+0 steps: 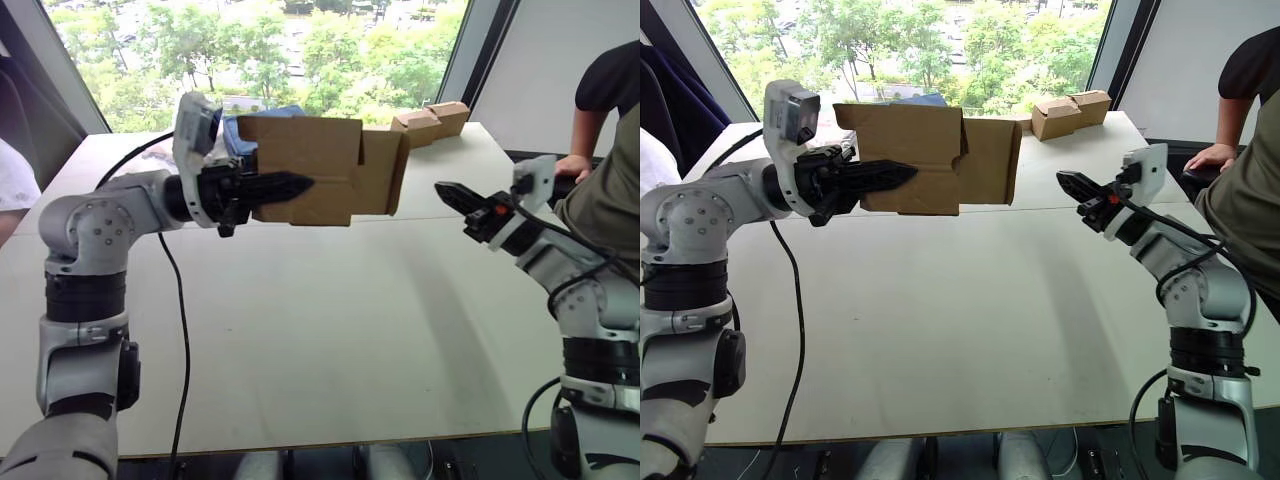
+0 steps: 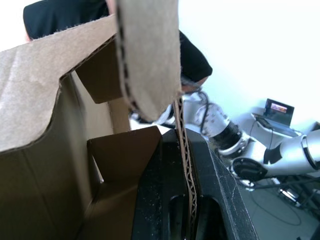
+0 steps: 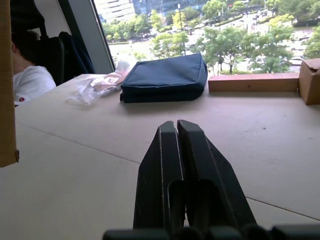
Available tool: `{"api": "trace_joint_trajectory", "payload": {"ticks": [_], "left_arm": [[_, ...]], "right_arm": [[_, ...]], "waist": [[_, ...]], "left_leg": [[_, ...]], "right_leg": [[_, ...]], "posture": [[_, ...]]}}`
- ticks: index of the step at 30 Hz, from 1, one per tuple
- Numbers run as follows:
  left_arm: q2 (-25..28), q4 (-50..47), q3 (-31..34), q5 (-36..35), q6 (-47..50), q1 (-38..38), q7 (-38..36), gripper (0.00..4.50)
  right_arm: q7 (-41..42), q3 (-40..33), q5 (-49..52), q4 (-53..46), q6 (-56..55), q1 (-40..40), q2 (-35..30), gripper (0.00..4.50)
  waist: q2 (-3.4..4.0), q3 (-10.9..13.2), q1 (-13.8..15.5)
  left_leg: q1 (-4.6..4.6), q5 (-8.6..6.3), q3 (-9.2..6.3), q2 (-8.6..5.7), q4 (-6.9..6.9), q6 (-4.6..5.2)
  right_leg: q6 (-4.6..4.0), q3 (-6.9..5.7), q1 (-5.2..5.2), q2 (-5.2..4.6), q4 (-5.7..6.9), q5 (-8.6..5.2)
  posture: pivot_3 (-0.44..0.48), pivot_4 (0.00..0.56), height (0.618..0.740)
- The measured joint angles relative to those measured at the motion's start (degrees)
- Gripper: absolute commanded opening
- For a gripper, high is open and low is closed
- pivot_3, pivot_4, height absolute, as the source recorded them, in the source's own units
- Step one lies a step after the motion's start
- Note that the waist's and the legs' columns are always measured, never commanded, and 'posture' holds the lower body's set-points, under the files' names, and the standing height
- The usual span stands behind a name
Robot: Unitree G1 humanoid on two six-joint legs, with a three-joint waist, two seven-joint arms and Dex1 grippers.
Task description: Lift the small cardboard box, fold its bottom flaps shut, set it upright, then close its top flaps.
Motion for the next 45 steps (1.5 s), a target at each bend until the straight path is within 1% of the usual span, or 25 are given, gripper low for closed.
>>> {"api": "trace_joint_trajectory", "payload": {"ticks": [6,9,13,21,25,30,32,33,34,35,37,39,40,41,43,45], "left_arm": [[0.2,-0.1,0.0,-0.8,0.5,0.0,0.5,0.0],[0.1,0.2,0.0,-0.8,0.5,-0.1,0.5,0.0],[0.3,0.9,0.0,-0.7,0.4,-0.2,0.5,0.0],[0.7,3.6,0.0,0.4,-0.7,-0.8,0.2,0.0],[0.6,4.1,0.0,0.5,-0.8,-0.8,0.2,0.0],[0.1,4.1,0.0,0.5,-0.8,-0.8,0.4,0.0],[0.1,4.1,0.0,0.5,-0.8,-0.8,0.4,0.0],[0.0,4.1,0.0,0.5,-0.8,-0.8,0.4,0.0],[0.0,4.1,0.0,0.5,-0.8,-0.8,0.4,0.0],[0.0,4.1,0.0,0.5,-0.8,-0.8,0.4,0.0],[0.0,4.1,0.0,0.5,-0.8,-0.8,0.4,0.0],[0.0,4.1,0.0,0.4,-0.7,-0.8,0.5,0.0],[0.0,4.1,0.0,0.4,-0.7,-0.8,0.5,0.0],[0.0,4.1,0.0,0.4,-0.7,-0.8,0.5,0.0],[0.0,4.1,0.0,0.4,-0.7,-0.8,0.5,0.0],[0.0,4.1,0.0,0.4,-0.7,-0.8,0.5,0.0]], "right_arm": [[1.7,0.8,0.9,0.0,0.3,-2.6,3.8,0.07],[1.9,2.0,3.2,-3.1,2.4,-2.6,6.5,0.07],[1.5,1.7,8.0,-7.7,6.1,-2.6,8.1,0.07],[-2.2,1.5,17.8,-16.8,11.7,-1.6,11.3,0.07],[-4.4,1.5,20.9,-17.9,13.0,-0.9,13.4,0.07],[-6.5,1.5,22.4,-18.0,13.2,0.6,15.3,0.07],[-7.0,1.5,22.8,-17.9,13.0,0.6,15.8,0.55],[-7.3,1.4,23.0,-17.8,12.7,0.6,16.2,0.65],[-7.6,1.4,23.2,-17.7,12.4,0.6,16.7,1.1],[-7.8,1.4,23.3,-17.6,12.1,0.7,17.0,1.43],[-8.1,1.3,23.4,-17.6,11.7,1.0,17.1,2.29],[-8.7,0.6,24.4,-17.6,11.5,1.5,17.2,2.96],[-9.0,0.0,25.1,-17.6,11.5,1.8,17.3,3.18],[-9.4,-0.5,25.7,-17.6,11.4,2.2,17.4,3.68],[-10.2,-0.9,27.1,-17.6,11.5,3.0,17.8,4.34],[-10.8,-1.0,29.0,-17.7,11.8,3.5,18.5,4.34]], "waist": [[0.0,0.0,0.1],[0.0,0.0,0.1],[0.01,0.0,0.1],[0.01,0.0,0.1],[0.01,0.0,0.1],[0.01,0.0,0.1],[0.01,0.0,0.0],[0.01,0.0,0.0],[0.01,0.0,0.0],[0.01,0.0,0.0],[0.01,0.0,0.1],[0.01,0.0,0.1],[0.01,0.0,0.1],[0.01,0.0,0.1],[0.01,0.0,0.0],[0.01,0.0,0.0]], "left_leg": [[0.0,0.0,-0.01,0.0,0.07,0.0],[0.0,0.0,-0.02,0.01,0.07,0.0],[-0.01,0.0,-0.02,0.0,0.1,0.0],[-0.01,-0.01,-0.03,0.0,0.1,0.02],[-0.01,-0.02,-0.03,0.0,0.1,0.02],[-0.01,-0.02,-0.02,0.0,0.1,0.03],[-0.01,-0.02,-0.03,0.0,0.09,0.03],[-0.01,-0.02,-0.03,0.0,0.09,0.03],[0.0,-0.02,-0.03,0.0,0.09,0.03],[0.0,-0.02,-0.03,0.0,0.09,0.03],[-0.01,-0.02,-0.02,0.0,0.1,0.03],[-0.01,-0.02,-0.03,-0.01,0.1,0.03],[-0.01,-0.02,-0.03,-0.01,0.1,0.03],[-0.01,-0.02,-0.03,-0.01,0.09,0.04],[0.0,-0.02,-0.03,0.0,0.09,0.03],[-0.01,-0.02,-0.03,0.01,0.09,0.03]], "right_leg": [[0.0,0.0,0.03,-0.01,0.0,0.0],[0.0,0.0,0.02,-0.01,0.01,0.0],[0.0,-0.01,0.04,-0.04,0.01,0.0],[0.0,-0.01,0.03,-0.05,0.01,0.0],[0.0,-0.01,0.03,-0.05,0.02,0.0],[0.0,0.0,0.02,-0.04,0.02,0.0],[0.0,0.0,0.02,-0.03,0.03,0.0],[0.0,0.0,0.02,-0.02,0.03,0.0],[0.0,0.0,0.02,-0.02,0.03,0.0],[0.0,0.0,0.02,-0.02,0.03,0.0],[0.0,-0.01,0.02,-0.01,0.03,0.0],[0.0,-0.01,0.02,-0.02,0.03,0.0],[0.0,-0.01,0.02,-0.02,0.03,0.0],[0.0,0.0,0.02,-0.04,0.03,0.0],[0.0,0.0,0.02,-0.03,0.03,0.0],[0.0,0.0,0.01,-0.04,0.03,0.0]], "posture": [[0.0,0.15,0.74],[0.0,0.15,0.74],[0.0,0.15,0.74],[0.0,0.15,0.74],[0.0,0.15,0.74],[0.0,0.15,0.74],[0.0,0.15,0.74],[0.0,0.15,0.74],[0.0,0.15,0.74],[0.0,0.15,0.74],[0.0,0.15,0.74],[0.0,0.15,0.74],[0.0,0.15,0.74],[0.0,0.15,0.74],[0.0,0.15,0.74],[0.0,0.15,0.74]]}}
